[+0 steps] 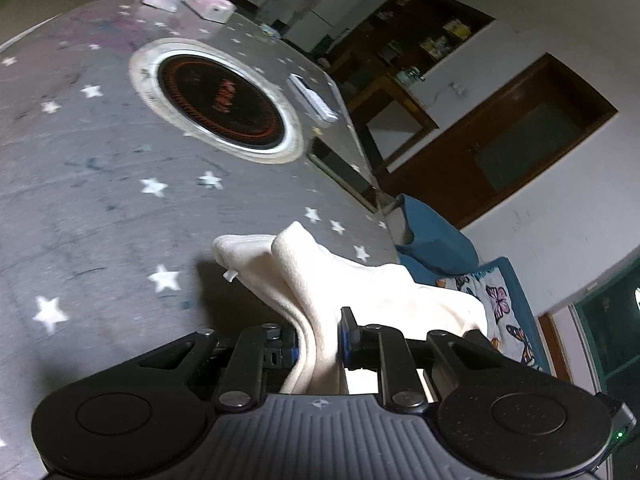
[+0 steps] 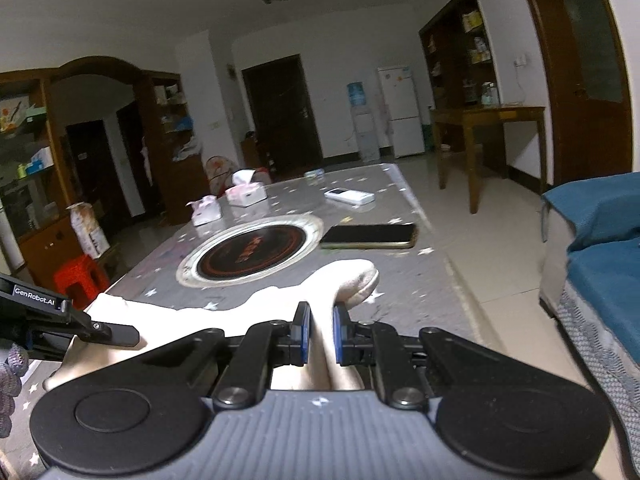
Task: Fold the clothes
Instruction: 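Lift the hem with both grippers and fold it over toward the collar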
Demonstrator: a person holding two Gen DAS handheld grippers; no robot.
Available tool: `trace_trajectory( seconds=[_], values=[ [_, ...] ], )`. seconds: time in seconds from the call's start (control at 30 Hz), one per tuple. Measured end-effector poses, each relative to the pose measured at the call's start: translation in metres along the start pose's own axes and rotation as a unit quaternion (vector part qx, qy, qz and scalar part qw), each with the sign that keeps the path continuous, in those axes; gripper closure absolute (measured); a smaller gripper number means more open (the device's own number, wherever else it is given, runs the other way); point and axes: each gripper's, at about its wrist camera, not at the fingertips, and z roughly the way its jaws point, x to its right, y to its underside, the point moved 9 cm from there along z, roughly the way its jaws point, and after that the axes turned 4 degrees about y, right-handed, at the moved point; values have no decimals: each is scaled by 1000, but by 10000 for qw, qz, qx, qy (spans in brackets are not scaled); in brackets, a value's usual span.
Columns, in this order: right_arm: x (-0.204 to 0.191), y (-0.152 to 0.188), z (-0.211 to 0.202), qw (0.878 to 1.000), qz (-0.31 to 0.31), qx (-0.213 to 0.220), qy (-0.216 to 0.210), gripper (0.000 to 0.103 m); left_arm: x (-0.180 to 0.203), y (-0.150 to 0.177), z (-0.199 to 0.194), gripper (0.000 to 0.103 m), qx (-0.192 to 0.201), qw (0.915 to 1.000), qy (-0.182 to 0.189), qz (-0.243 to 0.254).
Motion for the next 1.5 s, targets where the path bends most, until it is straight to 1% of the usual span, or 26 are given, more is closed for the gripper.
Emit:
trace_trajectory(
  seconds=[0.27, 0.53, 0.73, 1.03, 1.5],
  values=[
    [33, -13, -5, 9994, 71, 116, 307, 93, 26, 2, 34, 84, -229, 9994, 0, 263],
    [55, -14, 2, 9988, 90, 65, 467, 93, 36, 6, 61, 84, -375, 9984, -95, 402],
    [67, -12, 6, 9986, 144, 27, 517, 93, 38, 10, 74, 84, -511, 9977, -134, 422],
    [80, -7, 13, 9981, 226, -55, 569, 93, 39, 11, 85, 83, -588, 9971, -202, 446],
    [91, 4, 31, 9973, 254, -273, 632, 93, 29, 15, 99, 83, -718, 9951, -451, 518]
  ],
)
